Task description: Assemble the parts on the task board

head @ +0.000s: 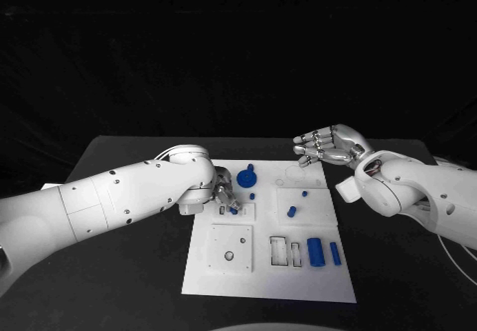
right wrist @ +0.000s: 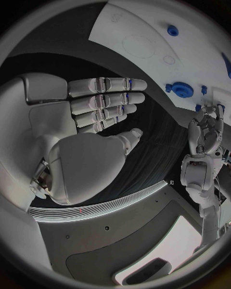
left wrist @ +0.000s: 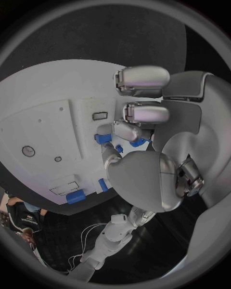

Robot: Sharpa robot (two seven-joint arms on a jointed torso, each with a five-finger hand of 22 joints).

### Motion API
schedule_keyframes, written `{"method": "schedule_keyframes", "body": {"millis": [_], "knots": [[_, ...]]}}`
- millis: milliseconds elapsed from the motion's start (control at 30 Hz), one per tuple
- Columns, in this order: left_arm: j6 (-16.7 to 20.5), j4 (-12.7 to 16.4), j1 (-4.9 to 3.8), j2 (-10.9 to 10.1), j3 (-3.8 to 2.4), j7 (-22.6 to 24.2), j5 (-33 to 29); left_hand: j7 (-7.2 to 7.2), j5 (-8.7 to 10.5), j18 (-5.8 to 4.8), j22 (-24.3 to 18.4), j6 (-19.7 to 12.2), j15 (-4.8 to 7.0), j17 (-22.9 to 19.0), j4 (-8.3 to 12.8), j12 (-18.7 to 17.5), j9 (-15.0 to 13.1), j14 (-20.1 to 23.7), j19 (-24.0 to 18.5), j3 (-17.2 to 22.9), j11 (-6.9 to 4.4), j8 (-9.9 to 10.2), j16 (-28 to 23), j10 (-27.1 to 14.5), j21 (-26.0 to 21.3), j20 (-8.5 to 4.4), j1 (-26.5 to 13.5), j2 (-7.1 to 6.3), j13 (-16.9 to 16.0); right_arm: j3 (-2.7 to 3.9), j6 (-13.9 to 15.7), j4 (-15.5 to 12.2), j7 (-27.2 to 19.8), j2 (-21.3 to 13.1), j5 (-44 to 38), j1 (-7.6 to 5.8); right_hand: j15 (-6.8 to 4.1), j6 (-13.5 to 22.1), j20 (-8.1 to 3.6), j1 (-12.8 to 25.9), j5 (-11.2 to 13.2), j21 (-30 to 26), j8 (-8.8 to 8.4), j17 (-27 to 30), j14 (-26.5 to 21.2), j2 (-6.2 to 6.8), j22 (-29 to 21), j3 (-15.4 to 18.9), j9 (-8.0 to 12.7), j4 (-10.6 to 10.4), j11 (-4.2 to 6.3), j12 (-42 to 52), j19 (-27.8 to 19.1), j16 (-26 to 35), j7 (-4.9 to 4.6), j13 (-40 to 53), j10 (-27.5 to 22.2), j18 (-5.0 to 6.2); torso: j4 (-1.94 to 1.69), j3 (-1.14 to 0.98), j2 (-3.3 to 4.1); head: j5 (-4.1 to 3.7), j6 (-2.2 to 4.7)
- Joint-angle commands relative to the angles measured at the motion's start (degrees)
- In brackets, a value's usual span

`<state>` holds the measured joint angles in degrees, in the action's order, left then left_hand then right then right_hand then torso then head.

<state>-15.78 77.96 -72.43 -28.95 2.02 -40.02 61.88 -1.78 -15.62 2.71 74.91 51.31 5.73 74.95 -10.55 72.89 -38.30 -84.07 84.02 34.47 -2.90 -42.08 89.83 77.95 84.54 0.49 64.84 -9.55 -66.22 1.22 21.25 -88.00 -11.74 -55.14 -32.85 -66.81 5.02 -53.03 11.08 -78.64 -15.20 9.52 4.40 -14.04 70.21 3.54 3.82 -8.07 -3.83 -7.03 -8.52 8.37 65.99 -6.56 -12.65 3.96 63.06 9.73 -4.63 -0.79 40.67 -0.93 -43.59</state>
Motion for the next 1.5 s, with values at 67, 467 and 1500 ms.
{"method": "schedule_keyframes", "body": {"millis": [67,467,1500], "knots": [[-1.56,-0.13,0.42,0.23,0.36,-8.06,-0.80,0.93,0.16,-0.78,6.11,1.64,0.43,15.05,2.16,0.52,0.13,-5.93,2.95,1.78,-0.08,0.38,0.17,0.64,0.13,-0.31,-2.39,0.44,-0.50,0.01,-1.08,-0.05,-0.48,0.11,-0.59,0.05,0.16,0.45,-0.04,0.34,-0.32,-0.36,0.23,0.05,0.17,-0.01,-0.06,0.22,-0.05,0.16,-0.18,0.39,0.55,0.39,-0.10,-0.05,-0.29,0.84,-0.02,0.01,-0.01,-0.03,0.03],[-0.59,-0.48,0.42,0.10,0.33,-7.98,-0.83,1.17,0.47,-0.99,7.14,3.51,0.57,15.05,-1.42,1.51,0.20,-5.93,3.34,-6.44,-0.26,0.78,0.17,1.46,0.65,-0.47,-7.63,0.16,-2.02,0.01,-1.15,0.00,-0.50,0.16,-0.58,0.05,0.17,0.46,-0.04,0.35,-0.39,-0.41,0.23,0.08,0.18,-0.01,-0.06,0.25,-0.05,0.19,-0.18,0.40,0.57,0.41,-0.11,-0.07,-0.30,0.83,-0.01,0.02,-0.03,-0.13,0.01],[6.72,3.63,0.32,-5.85,-3.49,-5.11,-8.86,0.40,9.14,-0.14,3.30,1.01,0.27,15.05,-6.00,-2.71,0.01,-5.93,2.03,-30.25,0.30,2.61,0.17,-2.02,-2.30,-0.38,-6.60,3.56,2.62,0.01,-1.58,0.46,-0.53,0.19,-0.52,0.50,0.17,0.48,-0.04,0.38,-0.40,-0.45,0.23,0.11,0.18,-0.01,-0.06,0.30,-0.04,0.21,-0.19,0.41,0.58,0.43,-0.12,-0.10,-0.32,0.83,-0.02,0.01,-0.04,-0.50,0.63]]}}
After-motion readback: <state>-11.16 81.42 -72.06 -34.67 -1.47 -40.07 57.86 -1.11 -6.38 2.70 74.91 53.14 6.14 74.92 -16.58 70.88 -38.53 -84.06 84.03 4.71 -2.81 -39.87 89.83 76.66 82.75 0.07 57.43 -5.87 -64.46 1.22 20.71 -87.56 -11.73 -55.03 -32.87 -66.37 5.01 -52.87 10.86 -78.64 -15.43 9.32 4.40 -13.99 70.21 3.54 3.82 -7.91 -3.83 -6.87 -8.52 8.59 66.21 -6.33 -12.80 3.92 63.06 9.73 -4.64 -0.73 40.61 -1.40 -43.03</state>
